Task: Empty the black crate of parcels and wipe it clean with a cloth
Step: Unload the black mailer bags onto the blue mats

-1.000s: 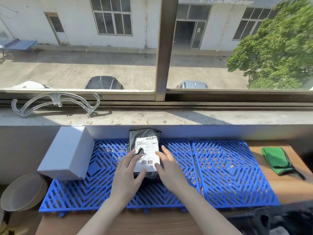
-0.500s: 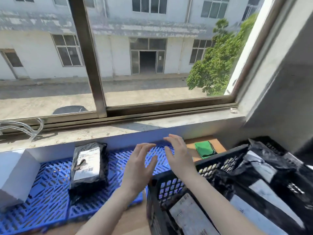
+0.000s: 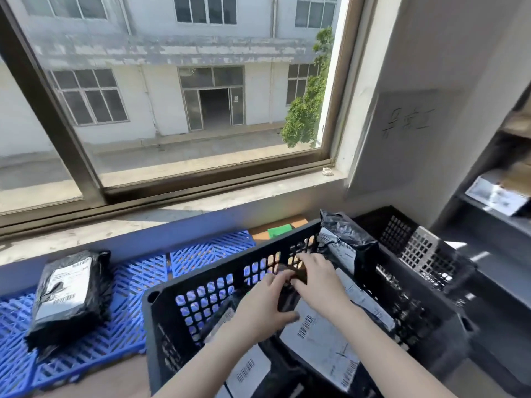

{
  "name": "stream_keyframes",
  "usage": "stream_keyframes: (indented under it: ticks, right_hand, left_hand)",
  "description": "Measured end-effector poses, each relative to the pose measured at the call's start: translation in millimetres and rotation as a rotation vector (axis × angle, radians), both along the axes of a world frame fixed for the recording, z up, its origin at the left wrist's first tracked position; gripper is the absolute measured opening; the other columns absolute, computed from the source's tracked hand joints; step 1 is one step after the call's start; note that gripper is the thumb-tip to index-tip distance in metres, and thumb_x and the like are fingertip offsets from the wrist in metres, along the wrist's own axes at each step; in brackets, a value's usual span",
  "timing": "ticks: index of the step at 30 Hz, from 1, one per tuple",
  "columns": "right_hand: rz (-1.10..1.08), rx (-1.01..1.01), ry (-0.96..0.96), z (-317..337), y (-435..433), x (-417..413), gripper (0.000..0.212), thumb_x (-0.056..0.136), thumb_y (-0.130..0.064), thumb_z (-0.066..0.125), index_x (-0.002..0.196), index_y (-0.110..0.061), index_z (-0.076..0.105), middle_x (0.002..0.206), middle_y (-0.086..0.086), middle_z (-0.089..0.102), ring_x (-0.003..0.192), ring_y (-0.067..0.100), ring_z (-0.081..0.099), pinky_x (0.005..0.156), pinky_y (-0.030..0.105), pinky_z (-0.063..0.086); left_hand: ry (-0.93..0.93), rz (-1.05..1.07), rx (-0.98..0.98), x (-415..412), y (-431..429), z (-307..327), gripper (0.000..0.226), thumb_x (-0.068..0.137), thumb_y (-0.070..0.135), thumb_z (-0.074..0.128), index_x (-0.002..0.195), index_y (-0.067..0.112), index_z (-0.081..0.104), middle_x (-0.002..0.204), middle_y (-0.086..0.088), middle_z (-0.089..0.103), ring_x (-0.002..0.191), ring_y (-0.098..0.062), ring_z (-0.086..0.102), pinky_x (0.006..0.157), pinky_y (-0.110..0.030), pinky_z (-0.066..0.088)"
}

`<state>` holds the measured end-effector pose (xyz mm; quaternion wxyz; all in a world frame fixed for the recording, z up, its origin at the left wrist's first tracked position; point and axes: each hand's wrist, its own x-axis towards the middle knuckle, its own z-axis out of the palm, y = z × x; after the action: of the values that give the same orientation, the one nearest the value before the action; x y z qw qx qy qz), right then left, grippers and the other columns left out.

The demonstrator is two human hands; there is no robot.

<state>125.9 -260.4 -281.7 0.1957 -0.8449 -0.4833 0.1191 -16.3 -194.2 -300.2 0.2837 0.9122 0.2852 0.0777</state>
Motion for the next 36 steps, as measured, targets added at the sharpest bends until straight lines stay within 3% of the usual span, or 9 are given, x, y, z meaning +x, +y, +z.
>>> stream_keyframes:
  ticks: [4, 9, 12, 15, 21, 26, 28, 32, 36]
  right_hand:
    - [0.011, -0.250, -0.010, -13, -29, 20, 0.073, 0.087, -0.041, 0.061, 0.148, -0.030, 0.024, 0.147, -0.003, 0.032, 0.137, 0.024, 0.028, 0.105, 0.040, 0.038]
    - [0.028, -0.418, -0.024, -25, -53, 29, 0.088, 0.082, -0.042, 0.068, 0.151, -0.032, 0.014, 0.150, -0.002, 0.031, 0.141, 0.028, 0.023, 0.108, 0.043, 0.035]
    - [0.023, -0.441, -0.011, -32, -56, 28, 0.090, 0.081, -0.039, 0.070, 0.151, -0.031, 0.015, 0.150, -0.002, 0.032, 0.142, 0.030, 0.021, 0.109, 0.045, 0.033]
    - [0.014, -0.382, 0.069, -39, -53, 26, 0.085, 0.082, -0.028, 0.072, 0.150, -0.029, 0.022, 0.145, -0.001, 0.039, 0.135, 0.025, 0.035, 0.107, 0.041, 0.038]
    - [-0.029, -0.170, 0.197, -27, -42, 25, 0.056, 0.089, -0.010, 0.059, 0.140, -0.028, 0.045, 0.120, -0.001, 0.052, 0.114, 0.017, 0.053, 0.094, 0.030, 0.046]
    - [0.009, 0.081, 0.201, 9, -29, 24, 0.049, 0.091, -0.009, 0.056, 0.134, -0.031, 0.052, 0.089, -0.017, 0.041, 0.082, -0.007, 0.043, 0.074, 0.012, 0.035]
    - [0.028, 0.167, 0.217, 27, -24, 20, 0.047, 0.091, -0.009, 0.057, 0.133, -0.030, 0.054, 0.093, -0.015, 0.045, 0.083, -0.007, 0.044, 0.075, 0.009, 0.035]
    - [0.013, 0.345, 0.249, 58, -13, 9, 0.044, 0.091, -0.006, 0.057, 0.129, -0.028, 0.057, 0.110, -0.002, 0.055, 0.101, 0.009, 0.053, 0.089, 0.019, 0.037]
    - [-0.045, 0.494, 0.305, 80, 2, -7, 0.038, 0.094, -0.013, 0.058, 0.130, -0.027, 0.056, 0.112, -0.005, 0.059, 0.102, 0.008, 0.054, 0.088, 0.021, 0.038]
  left_hand:
    - [0.198, -0.049, 0.044, 19, -17, -19, 0.102, 0.067, 0.056, 0.072, 0.150, 0.040, 0.014, 0.141, 0.002, 0.035, 0.122, -0.022, 0.047, 0.100, -0.037, 0.040]
    - [0.360, -0.060, 0.083, 30, -31, -39, 0.114, 0.059, 0.055, 0.075, 0.148, 0.047, 0.004, 0.160, -0.006, 0.006, 0.142, -0.029, 0.025, 0.117, -0.054, 0.015]
    - [0.392, -0.100, 0.111, 30, -36, -50, 0.120, 0.057, 0.054, 0.078, 0.148, 0.048, -0.001, 0.162, -0.005, -0.004, 0.148, -0.028, 0.011, 0.118, -0.057, 0.005]
    - [0.365, -0.119, 0.129, 27, -38, -56, 0.120, 0.059, 0.053, 0.078, 0.148, 0.048, -0.002, 0.162, -0.003, -0.007, 0.149, -0.026, 0.005, 0.118, -0.056, 0.003]
    - [0.184, -0.108, 0.127, 16, -21, -47, 0.105, 0.068, 0.050, 0.067, 0.146, 0.055, -0.004, 0.161, 0.004, 0.002, 0.147, -0.020, 0.012, 0.120, -0.048, 0.007]
    - [-0.123, -0.004, 0.194, 7, -8, -30, 0.095, 0.078, 0.052, 0.062, 0.144, 0.060, -0.007, 0.160, 0.006, 0.007, 0.146, -0.016, 0.015, 0.118, -0.036, 0.023]
    - [-0.255, 0.045, 0.278, 5, -1, -19, 0.091, 0.079, 0.051, 0.062, 0.148, 0.054, 0.003, 0.160, 0.004, 0.010, 0.146, -0.018, 0.016, 0.118, -0.039, 0.023]
    - [-0.396, 0.200, 0.382, -2, 14, 8, 0.087, 0.079, 0.044, 0.071, 0.151, 0.039, 0.023, 0.158, 0.000, 0.016, 0.145, -0.023, 0.020, 0.117, -0.042, 0.024]
    - [-0.493, 0.374, 0.352, -25, 27, 31, 0.081, 0.080, 0.037, 0.076, 0.147, 0.038, 0.029, 0.157, 0.001, 0.013, 0.145, -0.021, 0.017, 0.114, -0.039, 0.021]
